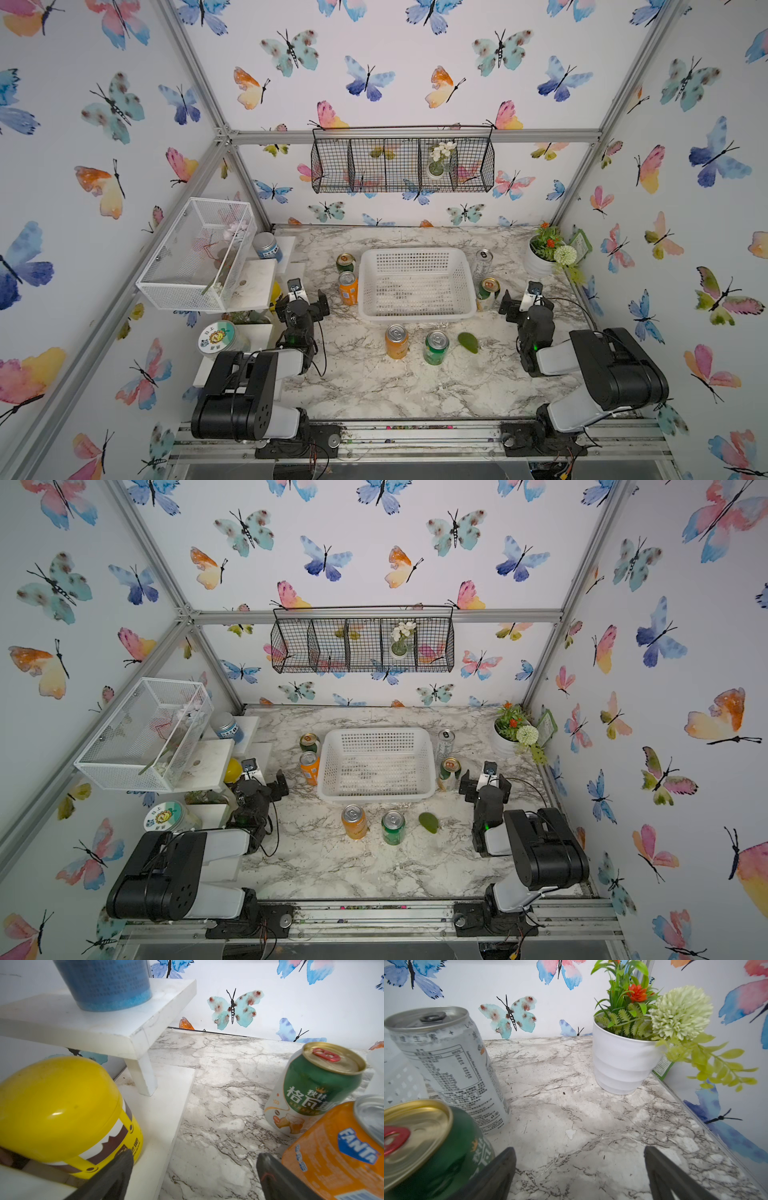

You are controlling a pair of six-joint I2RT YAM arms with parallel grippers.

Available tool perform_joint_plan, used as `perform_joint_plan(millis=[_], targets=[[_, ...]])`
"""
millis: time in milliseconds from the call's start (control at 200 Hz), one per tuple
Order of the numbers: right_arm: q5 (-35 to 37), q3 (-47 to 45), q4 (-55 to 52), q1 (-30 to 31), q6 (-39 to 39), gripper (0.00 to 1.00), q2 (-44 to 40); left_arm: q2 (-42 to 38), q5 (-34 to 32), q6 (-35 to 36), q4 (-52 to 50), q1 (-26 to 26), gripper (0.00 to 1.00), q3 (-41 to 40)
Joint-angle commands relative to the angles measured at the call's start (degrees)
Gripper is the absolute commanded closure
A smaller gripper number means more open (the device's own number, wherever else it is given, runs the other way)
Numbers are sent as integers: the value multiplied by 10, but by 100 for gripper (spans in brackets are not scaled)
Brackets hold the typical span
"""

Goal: Take out the drinks from the basket
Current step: Reset both arms

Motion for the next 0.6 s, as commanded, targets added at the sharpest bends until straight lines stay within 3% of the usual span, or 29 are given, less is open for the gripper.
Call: perform_joint_plan(millis=[0, 130, 225, 270, 410, 476, 596], targets=[[-11, 6, 5, -2, 6, 1, -3, -9, 14, 1, 12, 4, 1, 1], [-20, -1, 34, -2, -13, 1, -15, -9, 14, 1, 11, 4, 1, 1], [-50, 65, -179, -1, -16, 1, -106, -9, 14, 2, 12, 4, 1, 1], [-46, 89, -220, -1, 4, 1, -138, -8, 17, 2, 10, 4, 1, 2], [-73, 111, -232, -1, -20, 1, -173, -8, 20, 1, 10, 6, 1, 3], [-52, 108, -235, -1, -21, 1, -156, -8, 20, 1, 8, 6, 1, 3], [-23, 56, -140, -1, -8, 1, -92, -9, 19, 1, 9, 6, 1, 2]])
